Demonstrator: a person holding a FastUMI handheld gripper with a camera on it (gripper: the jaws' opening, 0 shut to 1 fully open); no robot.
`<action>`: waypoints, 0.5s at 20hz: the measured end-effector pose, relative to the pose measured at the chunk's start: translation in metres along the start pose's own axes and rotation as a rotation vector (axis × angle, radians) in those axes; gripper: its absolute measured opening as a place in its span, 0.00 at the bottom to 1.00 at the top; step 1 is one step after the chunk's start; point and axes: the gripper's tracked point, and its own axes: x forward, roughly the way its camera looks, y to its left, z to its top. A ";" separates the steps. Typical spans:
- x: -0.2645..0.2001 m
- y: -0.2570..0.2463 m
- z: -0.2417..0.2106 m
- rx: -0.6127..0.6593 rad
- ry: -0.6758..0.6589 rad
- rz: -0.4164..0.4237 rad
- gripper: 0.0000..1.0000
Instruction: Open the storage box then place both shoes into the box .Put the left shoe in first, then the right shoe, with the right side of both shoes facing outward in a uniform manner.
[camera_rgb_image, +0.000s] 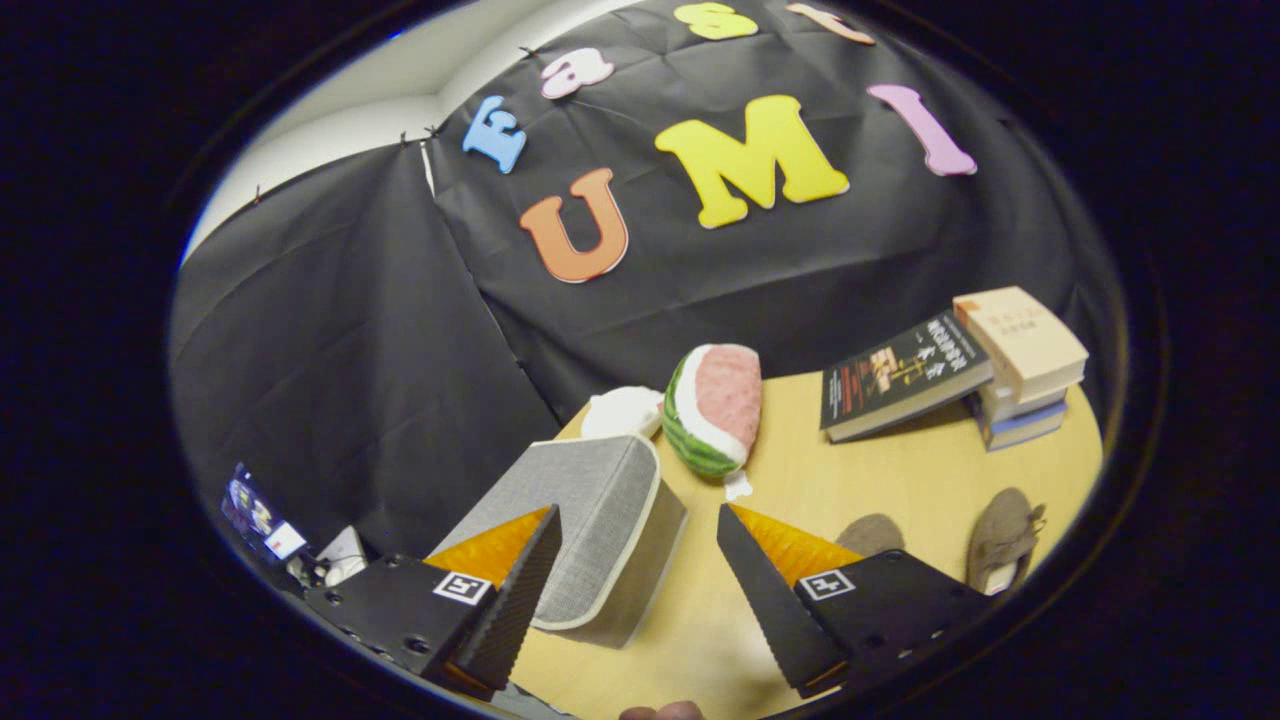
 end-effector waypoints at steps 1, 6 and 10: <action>0.011 0.000 -0.009 0.039 0.029 0.022 0.95; 0.042 0.003 -0.049 0.205 0.136 0.122 0.95; 0.058 0.010 -0.069 0.287 0.193 0.179 0.96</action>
